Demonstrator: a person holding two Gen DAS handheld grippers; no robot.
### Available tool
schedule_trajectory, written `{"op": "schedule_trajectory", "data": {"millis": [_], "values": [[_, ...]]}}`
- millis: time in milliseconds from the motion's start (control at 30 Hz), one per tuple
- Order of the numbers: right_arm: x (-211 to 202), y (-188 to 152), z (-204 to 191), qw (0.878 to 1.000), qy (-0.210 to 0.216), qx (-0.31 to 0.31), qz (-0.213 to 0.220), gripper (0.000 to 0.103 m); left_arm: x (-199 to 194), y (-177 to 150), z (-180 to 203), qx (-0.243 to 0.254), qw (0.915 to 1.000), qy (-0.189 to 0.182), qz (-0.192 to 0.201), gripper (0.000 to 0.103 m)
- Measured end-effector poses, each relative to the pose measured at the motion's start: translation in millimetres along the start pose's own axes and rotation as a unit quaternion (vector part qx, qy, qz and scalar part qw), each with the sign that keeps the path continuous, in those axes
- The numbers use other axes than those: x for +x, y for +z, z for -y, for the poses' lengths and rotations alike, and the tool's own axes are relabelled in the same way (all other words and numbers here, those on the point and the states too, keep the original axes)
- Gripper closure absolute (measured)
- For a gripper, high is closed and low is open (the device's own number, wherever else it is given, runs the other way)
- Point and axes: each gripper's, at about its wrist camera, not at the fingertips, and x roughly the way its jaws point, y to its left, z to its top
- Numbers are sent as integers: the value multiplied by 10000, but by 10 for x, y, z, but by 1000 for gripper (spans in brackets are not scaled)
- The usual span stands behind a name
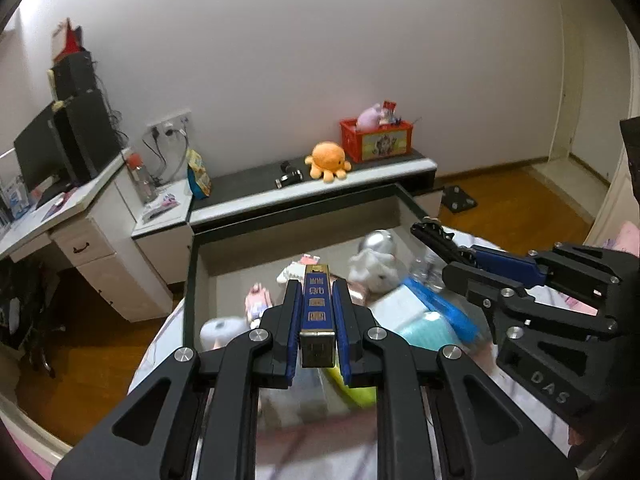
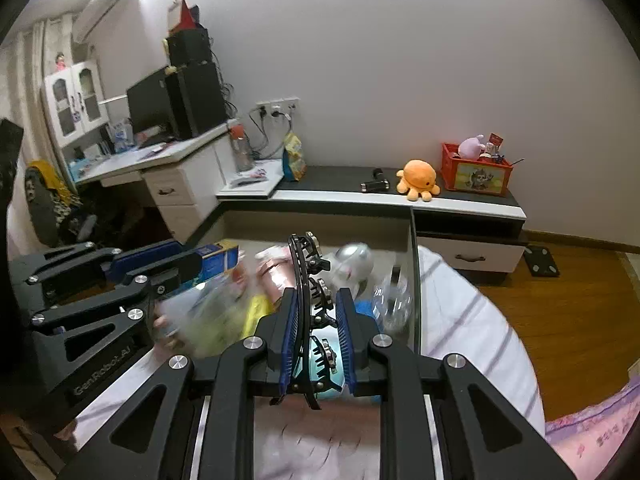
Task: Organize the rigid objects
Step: 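Carry the blue-gold box and hair clip into the pink box and open both grippers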
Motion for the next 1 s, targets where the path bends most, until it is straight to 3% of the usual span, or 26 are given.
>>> {"op": "schedule_trajectory", "data": {"millis": [267, 467, 500, 567, 633, 767, 867, 1000], "values": [[672, 145, 185, 9974, -304, 26, -655, 83, 750, 129, 54, 178, 9979, 92, -608, 87], [829, 154, 285, 9956, -425, 149, -823, 79, 849, 151, 71, 127, 9983, 204, -530, 86], [806, 151, 291, 9962, -398, 182, -759, 68, 843, 166, 67, 110, 9984, 232, -496, 84], [752, 156, 278, 9973, -227, 252, -657, 48, 795, 178, 26, -26, 9987, 264, -439, 67], [698, 175, 257, 9977, -296, 240, -569, 45, 729, 181, -19, -105, 9987, 386, -301, 54], [495, 232, 260, 9974, -586, 295, -299, 19, 537, 156, -175, -413, 9984, 387, -19, 27], [355, 251, 272, 9980, -477, 372, -190, 19, 376, 109, -246, -564, 9981, 235, 118, 20], [184, 231, 199, 9985, -427, 313, -116, 15, 184, 39, -279, -651, 9975, 161, 201, 18]]}}
